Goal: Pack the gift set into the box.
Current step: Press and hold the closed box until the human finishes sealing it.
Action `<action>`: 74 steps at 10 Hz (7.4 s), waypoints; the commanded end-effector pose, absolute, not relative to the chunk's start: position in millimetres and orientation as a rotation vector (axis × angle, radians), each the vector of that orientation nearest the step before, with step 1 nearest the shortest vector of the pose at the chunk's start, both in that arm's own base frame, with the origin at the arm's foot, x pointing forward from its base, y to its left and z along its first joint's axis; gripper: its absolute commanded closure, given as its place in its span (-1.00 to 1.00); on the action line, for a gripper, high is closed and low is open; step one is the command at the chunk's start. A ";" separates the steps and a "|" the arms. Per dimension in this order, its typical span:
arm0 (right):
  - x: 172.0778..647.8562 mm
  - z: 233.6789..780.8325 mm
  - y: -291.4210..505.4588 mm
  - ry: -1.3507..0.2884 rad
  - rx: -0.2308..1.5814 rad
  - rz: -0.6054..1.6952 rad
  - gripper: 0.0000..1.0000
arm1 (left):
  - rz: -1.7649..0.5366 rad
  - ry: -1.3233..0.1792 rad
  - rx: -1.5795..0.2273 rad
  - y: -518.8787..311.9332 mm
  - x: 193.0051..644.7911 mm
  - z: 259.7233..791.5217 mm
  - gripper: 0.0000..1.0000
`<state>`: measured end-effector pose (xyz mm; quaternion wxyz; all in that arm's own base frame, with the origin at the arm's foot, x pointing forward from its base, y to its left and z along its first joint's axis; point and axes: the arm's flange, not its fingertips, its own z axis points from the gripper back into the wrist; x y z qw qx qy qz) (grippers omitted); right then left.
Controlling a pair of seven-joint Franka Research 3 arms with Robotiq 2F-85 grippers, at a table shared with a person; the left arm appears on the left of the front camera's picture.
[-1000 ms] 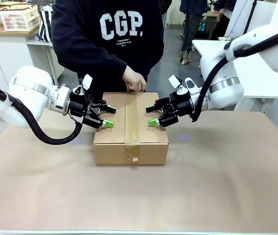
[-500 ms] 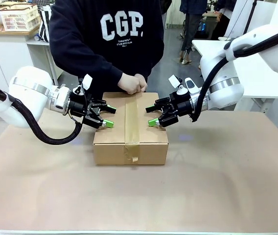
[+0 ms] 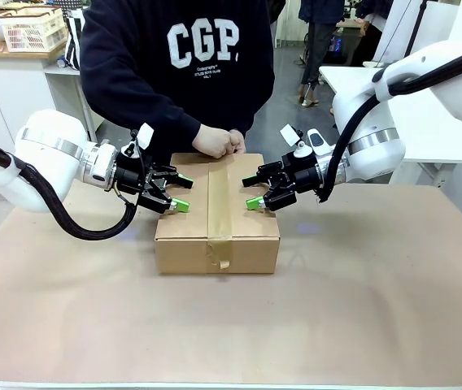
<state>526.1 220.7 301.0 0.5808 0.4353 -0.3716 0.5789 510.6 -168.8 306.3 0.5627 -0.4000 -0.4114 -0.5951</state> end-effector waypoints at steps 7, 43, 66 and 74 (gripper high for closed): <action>525.3 298.1 220.4 -0.863 1.013 1.352 -1.00 | -1.399 -0.962 -0.941 -167.9 509.3 303.1 -1.00; 525.3 298.1 220.4 -0.863 1.013 1.352 -1.00 | -1.399 -0.962 -0.941 -167.9 509.3 303.1 -1.00; 360.3 428.0 -45.8 -0.325 1.543 0.410 -1.00 | -0.709 -0.307 -1.520 84.6 356.3 465.0 -1.00; 356.9 431.4 -42.3 -0.304 1.519 0.437 -1.00 | -0.701 -0.285 -1.473 81.6 348.4 465.3 -1.00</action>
